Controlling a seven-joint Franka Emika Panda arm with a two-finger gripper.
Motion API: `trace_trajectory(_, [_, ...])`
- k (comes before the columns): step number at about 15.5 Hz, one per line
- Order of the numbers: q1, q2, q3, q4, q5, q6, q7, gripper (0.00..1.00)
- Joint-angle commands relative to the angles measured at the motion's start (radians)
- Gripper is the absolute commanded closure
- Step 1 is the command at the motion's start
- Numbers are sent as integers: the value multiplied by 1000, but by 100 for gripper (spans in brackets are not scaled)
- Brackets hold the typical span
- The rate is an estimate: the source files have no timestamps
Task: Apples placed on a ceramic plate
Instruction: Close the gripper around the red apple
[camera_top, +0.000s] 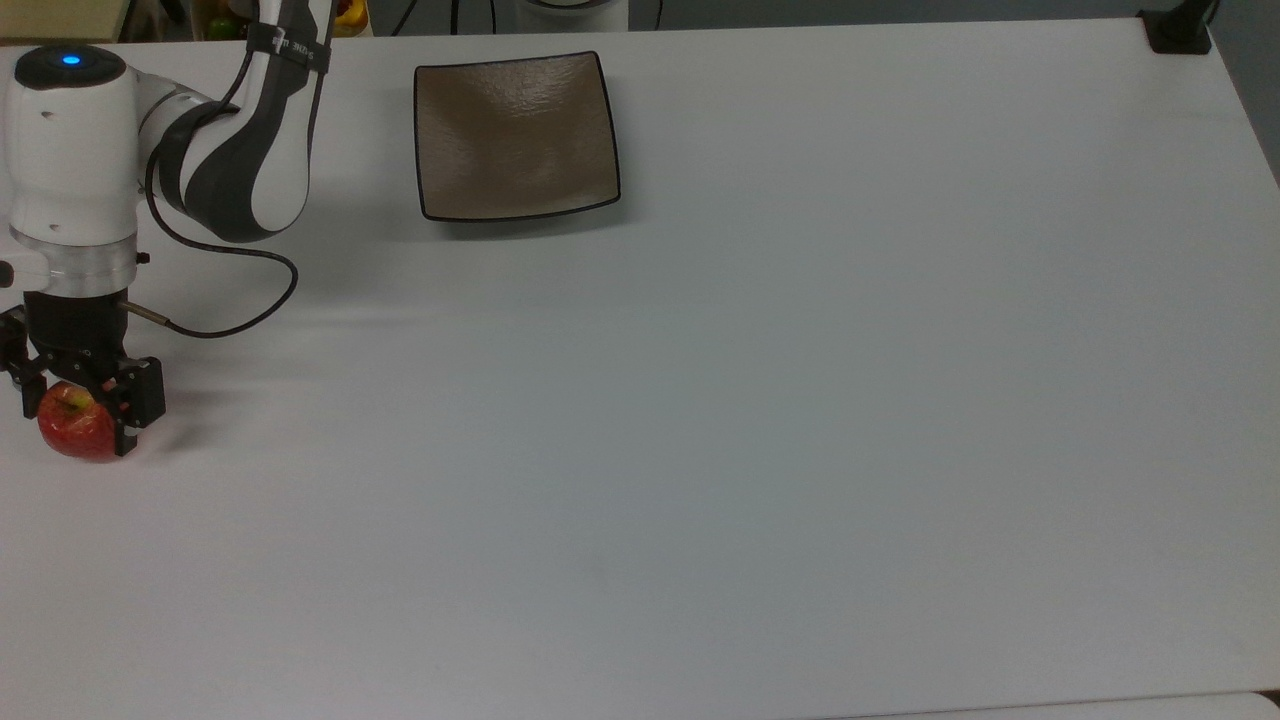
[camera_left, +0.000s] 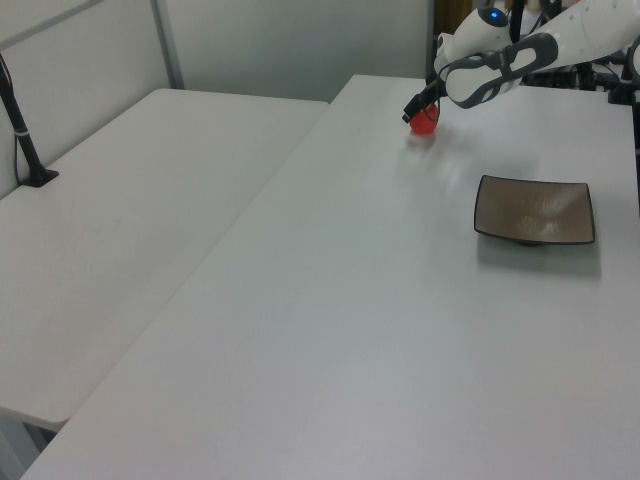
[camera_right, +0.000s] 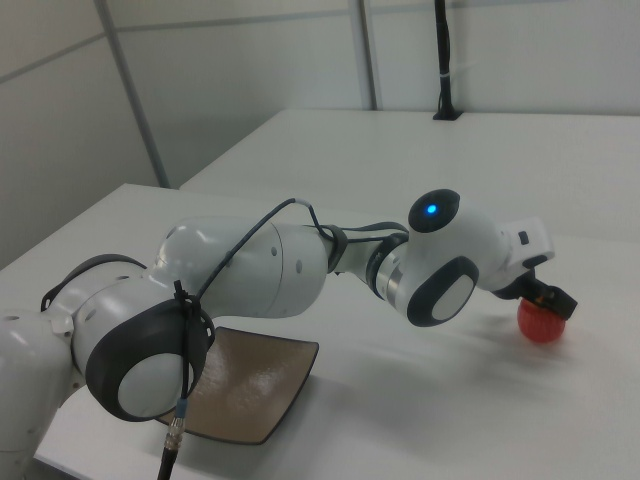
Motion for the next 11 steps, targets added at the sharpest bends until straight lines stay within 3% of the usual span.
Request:
trace_trajectory(1, [-10, 8, 14, -2, -2, 26, 1, 6])
trace_trajectory(3, [-12, 8, 14, -6, -37, 26, -3, 36])
trace_trajectory(4, [-13, 7, 15, -8, -71, 24, -3, 67])
trace_trajectory(5, [-17, 7, 15, -8, -87, 24, -3, 85])
trace_trajectory(7, [-18, 4, 15, -8, -96, 23, -2, 96])
trace_trajectory(11, [-10, -59, 15, -41, -91, 13, 3, 96])
